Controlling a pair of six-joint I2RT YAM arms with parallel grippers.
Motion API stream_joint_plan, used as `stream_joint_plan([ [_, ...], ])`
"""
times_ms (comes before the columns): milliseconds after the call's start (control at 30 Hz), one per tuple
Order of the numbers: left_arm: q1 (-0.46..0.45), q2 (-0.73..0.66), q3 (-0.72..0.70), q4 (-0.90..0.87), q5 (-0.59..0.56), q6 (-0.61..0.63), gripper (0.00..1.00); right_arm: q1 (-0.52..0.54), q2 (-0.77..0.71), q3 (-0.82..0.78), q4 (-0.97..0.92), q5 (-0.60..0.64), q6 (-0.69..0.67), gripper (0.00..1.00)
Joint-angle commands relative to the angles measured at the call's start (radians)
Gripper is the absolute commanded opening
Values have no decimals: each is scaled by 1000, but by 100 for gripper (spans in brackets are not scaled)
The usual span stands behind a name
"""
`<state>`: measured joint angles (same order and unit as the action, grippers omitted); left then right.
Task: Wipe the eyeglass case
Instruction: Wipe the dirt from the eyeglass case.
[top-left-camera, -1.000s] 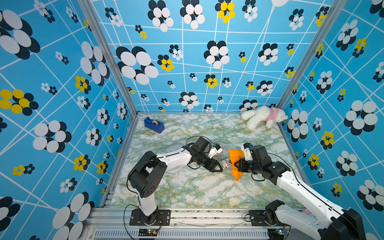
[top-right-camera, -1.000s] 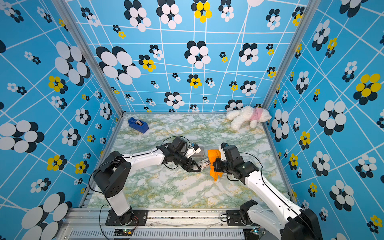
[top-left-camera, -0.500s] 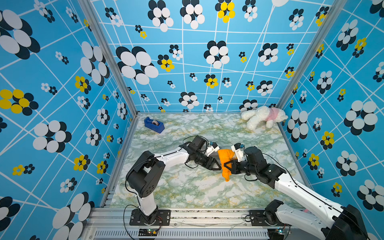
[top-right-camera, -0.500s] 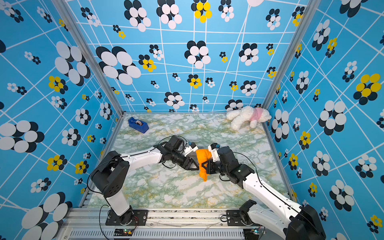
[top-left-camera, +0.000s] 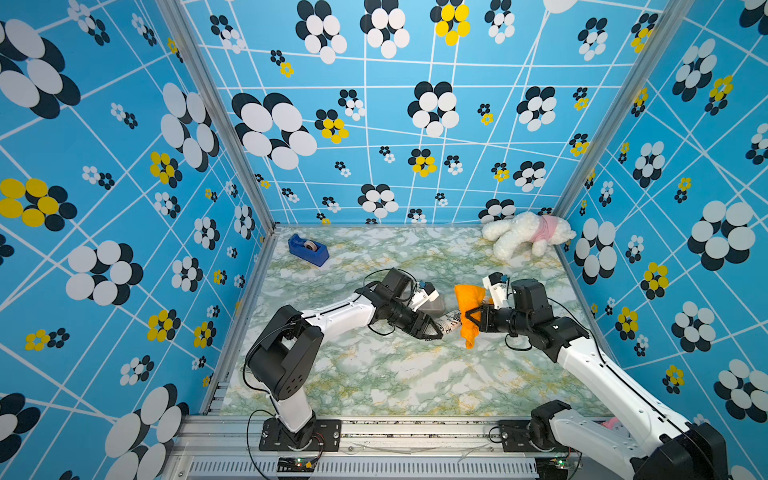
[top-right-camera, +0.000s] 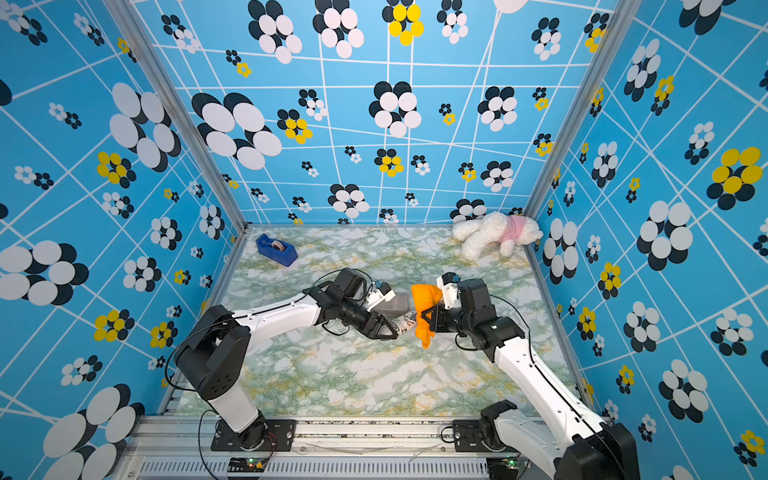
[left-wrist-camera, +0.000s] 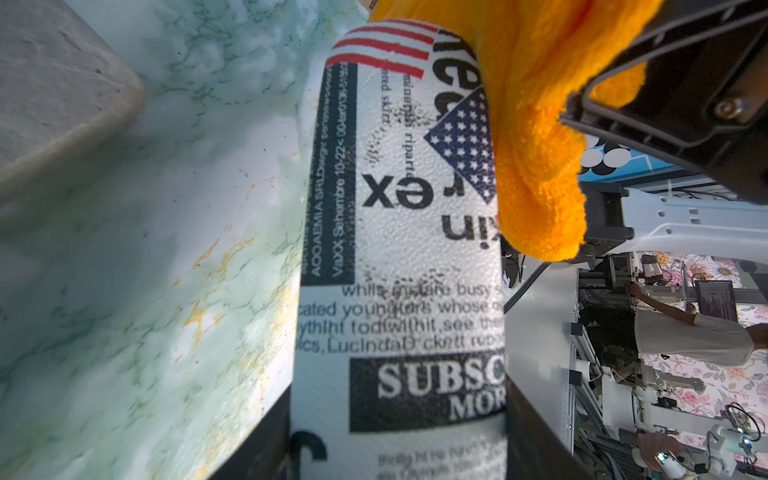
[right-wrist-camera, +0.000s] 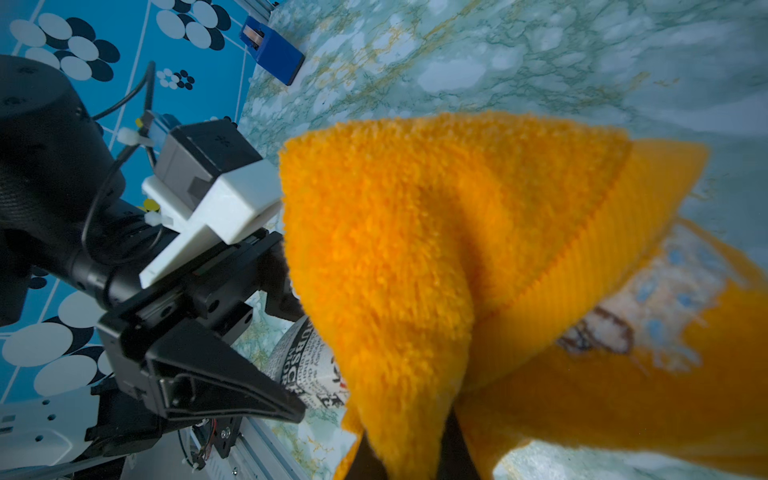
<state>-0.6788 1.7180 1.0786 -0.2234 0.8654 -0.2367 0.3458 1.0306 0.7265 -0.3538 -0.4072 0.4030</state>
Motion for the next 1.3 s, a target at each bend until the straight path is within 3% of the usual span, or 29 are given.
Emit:
stream_joint_plan([
  [0, -22, -60, 48, 30, 168, 73, 22, 12, 30, -21, 95, -48, 65, 0],
  [200, -22, -34, 75, 36, 154, 73, 22, 201, 13, -70, 184, -28, 181, 0],
  [333, -22, -27, 81, 33, 158, 79, 22, 216, -23, -87, 156, 17, 181, 0],
  [400, -22, -36, 80, 22, 160, 91, 22, 188, -42, -64, 67, 64, 118, 0],
  [600, -24, -86, 56, -27, 171, 135, 22, -52, 10, 15, -70, 36, -12, 0],
  [833, -30, -131, 51, -122, 99, 198, 22, -180, 82, 128, -113, 85, -43, 0],
  [1033, -126, -185, 64, -252, -323, 391, 21, -186, 144, 370, -301, 66, -102, 0],
  [1167, -240, -197, 39, -210, -778, 516, 19, -186, 193, 515, -398, -2, -106, 0],
  [1267, -341, -214, -54, -28, -1113, 680, 20, -174, 251, 590, -457, -125, -105, 0],
])
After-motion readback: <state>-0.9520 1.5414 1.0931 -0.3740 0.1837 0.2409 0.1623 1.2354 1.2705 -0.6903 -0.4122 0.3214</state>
